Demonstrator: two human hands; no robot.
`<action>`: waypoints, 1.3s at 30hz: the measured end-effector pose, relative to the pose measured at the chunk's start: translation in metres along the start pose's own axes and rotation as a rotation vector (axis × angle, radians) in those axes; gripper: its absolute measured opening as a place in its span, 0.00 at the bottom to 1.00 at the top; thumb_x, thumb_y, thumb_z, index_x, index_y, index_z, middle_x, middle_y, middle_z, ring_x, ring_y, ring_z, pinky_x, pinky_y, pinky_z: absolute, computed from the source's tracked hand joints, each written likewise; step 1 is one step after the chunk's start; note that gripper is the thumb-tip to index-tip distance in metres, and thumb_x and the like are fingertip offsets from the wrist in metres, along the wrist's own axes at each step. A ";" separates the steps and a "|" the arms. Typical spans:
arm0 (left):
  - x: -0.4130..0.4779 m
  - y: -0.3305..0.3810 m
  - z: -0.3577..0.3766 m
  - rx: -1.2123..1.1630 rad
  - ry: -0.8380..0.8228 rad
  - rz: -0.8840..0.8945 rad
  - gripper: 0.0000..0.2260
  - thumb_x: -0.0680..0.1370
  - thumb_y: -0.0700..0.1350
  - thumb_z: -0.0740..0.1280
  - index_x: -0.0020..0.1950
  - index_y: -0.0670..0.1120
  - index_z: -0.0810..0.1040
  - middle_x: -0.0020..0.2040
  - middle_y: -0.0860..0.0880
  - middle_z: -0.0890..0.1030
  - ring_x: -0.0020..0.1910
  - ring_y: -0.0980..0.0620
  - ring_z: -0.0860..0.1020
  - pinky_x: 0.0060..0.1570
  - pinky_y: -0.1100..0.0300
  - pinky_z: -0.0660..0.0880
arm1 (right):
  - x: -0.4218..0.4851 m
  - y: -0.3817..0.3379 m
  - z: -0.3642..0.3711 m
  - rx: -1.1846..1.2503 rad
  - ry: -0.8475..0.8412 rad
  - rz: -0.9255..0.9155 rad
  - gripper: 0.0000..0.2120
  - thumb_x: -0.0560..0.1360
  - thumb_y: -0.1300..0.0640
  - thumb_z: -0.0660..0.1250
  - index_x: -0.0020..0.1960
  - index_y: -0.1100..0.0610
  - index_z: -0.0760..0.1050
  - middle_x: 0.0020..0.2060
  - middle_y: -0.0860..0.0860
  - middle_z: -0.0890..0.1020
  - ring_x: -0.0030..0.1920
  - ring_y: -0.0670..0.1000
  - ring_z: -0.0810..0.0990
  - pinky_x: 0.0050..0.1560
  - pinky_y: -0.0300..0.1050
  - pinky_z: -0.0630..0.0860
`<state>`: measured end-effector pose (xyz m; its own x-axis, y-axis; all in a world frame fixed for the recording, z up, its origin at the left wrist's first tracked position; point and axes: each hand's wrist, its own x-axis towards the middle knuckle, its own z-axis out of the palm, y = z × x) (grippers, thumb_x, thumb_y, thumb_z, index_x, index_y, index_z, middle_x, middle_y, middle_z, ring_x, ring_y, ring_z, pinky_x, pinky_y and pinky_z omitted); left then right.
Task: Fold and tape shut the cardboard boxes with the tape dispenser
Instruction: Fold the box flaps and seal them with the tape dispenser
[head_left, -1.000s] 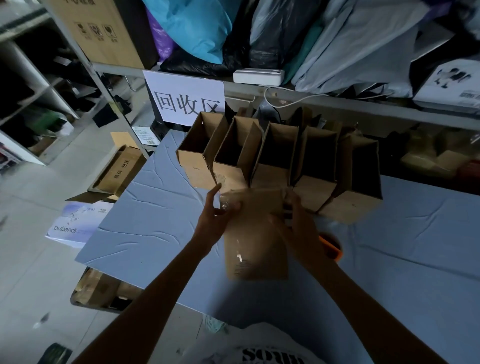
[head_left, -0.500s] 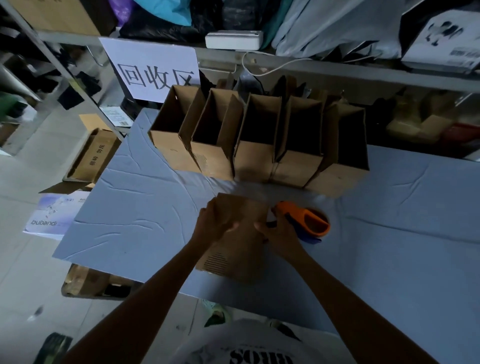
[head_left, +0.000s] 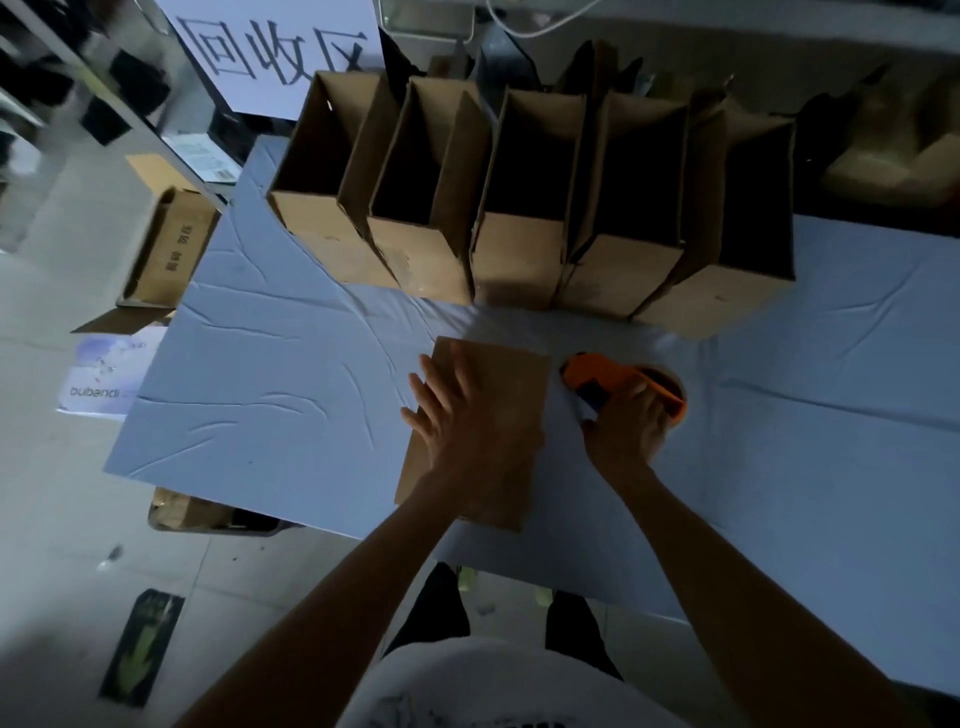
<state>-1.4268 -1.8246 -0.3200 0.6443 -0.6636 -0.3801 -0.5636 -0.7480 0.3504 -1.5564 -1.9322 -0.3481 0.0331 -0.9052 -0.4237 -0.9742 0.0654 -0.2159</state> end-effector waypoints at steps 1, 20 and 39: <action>-0.001 -0.001 0.001 0.004 0.014 -0.003 0.61 0.61 0.71 0.71 0.77 0.47 0.36 0.76 0.38 0.34 0.74 0.34 0.36 0.68 0.32 0.39 | 0.002 -0.001 0.001 0.045 0.037 0.023 0.34 0.74 0.56 0.69 0.72 0.65 0.57 0.67 0.64 0.68 0.68 0.63 0.66 0.69 0.57 0.63; -0.024 0.023 -0.073 -0.206 0.051 0.826 0.21 0.73 0.41 0.71 0.66 0.47 0.74 0.60 0.48 0.77 0.54 0.57 0.73 0.53 0.77 0.62 | -0.057 0.030 -0.075 0.248 0.510 -0.786 0.25 0.62 0.70 0.77 0.56 0.64 0.72 0.52 0.63 0.78 0.52 0.65 0.77 0.50 0.61 0.78; -0.030 0.037 -0.098 -0.333 0.030 0.816 0.09 0.78 0.42 0.66 0.57 0.43 0.81 0.47 0.47 0.81 0.40 0.63 0.74 0.45 0.79 0.66 | -0.040 0.036 -0.092 0.466 -0.090 -0.667 0.31 0.69 0.63 0.75 0.67 0.55 0.64 0.53 0.47 0.77 0.50 0.45 0.78 0.45 0.27 0.75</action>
<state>-1.4161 -1.8315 -0.2120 0.1226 -0.9853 0.1193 -0.6770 0.0049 0.7360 -1.6134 -1.9319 -0.2582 0.6102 -0.7796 -0.1410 -0.5510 -0.2897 -0.7826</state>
